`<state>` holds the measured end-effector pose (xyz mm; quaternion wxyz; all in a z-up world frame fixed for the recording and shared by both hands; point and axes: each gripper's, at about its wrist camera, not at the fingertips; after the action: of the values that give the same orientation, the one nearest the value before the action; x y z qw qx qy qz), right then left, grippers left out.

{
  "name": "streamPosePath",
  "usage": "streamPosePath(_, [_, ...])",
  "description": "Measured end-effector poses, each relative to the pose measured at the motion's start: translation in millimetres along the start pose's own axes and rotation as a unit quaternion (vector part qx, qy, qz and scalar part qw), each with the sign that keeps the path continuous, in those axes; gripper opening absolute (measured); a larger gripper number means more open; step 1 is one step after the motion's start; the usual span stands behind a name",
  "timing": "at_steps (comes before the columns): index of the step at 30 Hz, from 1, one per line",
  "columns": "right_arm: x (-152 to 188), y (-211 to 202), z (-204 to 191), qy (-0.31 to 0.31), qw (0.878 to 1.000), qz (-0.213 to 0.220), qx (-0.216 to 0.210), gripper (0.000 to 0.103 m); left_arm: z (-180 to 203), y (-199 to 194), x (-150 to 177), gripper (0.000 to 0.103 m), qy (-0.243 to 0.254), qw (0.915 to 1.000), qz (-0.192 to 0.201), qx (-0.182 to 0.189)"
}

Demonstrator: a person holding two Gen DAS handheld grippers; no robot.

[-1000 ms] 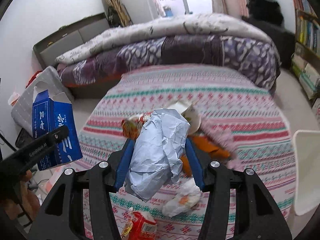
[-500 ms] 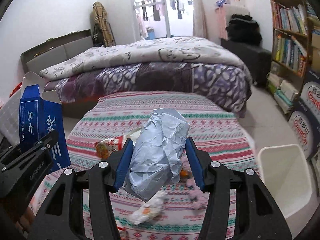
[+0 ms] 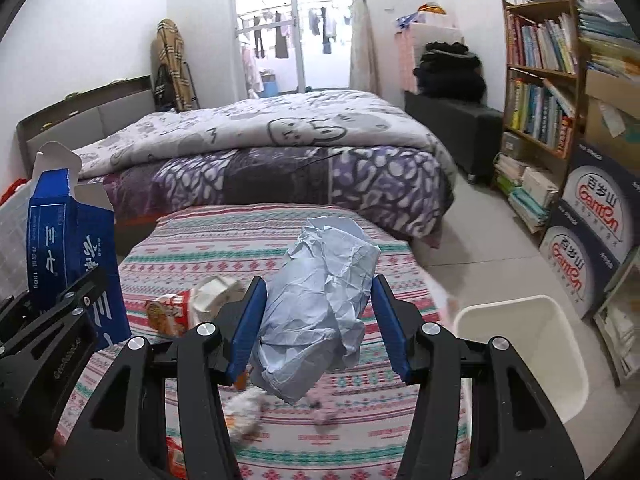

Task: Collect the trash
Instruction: 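Lift the crumpled paper with the right tool while the left tool holds the blue box, then open both tools over the white bin, dropping the blue box and crumpled paper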

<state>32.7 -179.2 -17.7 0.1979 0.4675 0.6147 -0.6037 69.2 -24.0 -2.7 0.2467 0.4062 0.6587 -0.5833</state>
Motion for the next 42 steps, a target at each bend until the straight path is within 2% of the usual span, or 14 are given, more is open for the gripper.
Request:
streamPosePath(11, [-13.1,-2.6,62.7,0.041,0.996,0.003,0.075,0.052,54.1,-1.7,-4.0,0.034,0.027,0.9987,0.001,0.044])
streamPosePath(19, [-19.5,-1.1,135.9,0.1,0.982,-0.02,0.159,0.054,110.2,-3.9,-2.5,0.034,0.061,0.9941,0.001,0.09])
streamPosePath(20, [-20.4,-1.1,147.5,0.109,0.978,-0.023,0.175,0.057,116.9,-4.0,-1.9,0.034,0.064,0.9933,0.0,0.096])
streamPosePath(22, [-21.6,-5.9,165.4,0.13,0.971,-0.017,0.199,0.085,133.9,-3.6,0.0,0.034,0.072,0.9907,-0.007,0.115])
streamPosePath(23, [-22.0,-11.0,174.1,0.142,0.967,-0.009,0.21,0.089,139.0,-2.7,0.7,0.034,0.074,0.9898,-0.01,0.121])
streamPosePath(30, [-25.3,-31.9,222.2,0.195,0.951,0.019,0.24,0.095,195.5,-5.0,8.5,0.034,0.114,0.9773,-0.022,0.177])
streamPosePath(38, [-21.2,-48.8,256.9,0.25,0.938,0.023,0.238,0.096,252.0,-15.9,15.0,0.036,0.148,0.9606,-0.027,0.234])
streamPosePath(42, [-20.4,-55.6,271.7,0.276,0.932,0.027,0.234,0.096,270.0,-14.5,16.8,0.039,0.155,0.9435,-0.039,0.291])
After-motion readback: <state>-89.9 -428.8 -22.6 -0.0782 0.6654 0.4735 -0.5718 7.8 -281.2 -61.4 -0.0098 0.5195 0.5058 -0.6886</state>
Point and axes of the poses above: each gripper's, at about its wrist camera, not at the fingertips, and y roughly the way its jaws point, z to its right, x to its underside, and after that the axes turned 9 degrees about y, right-handed
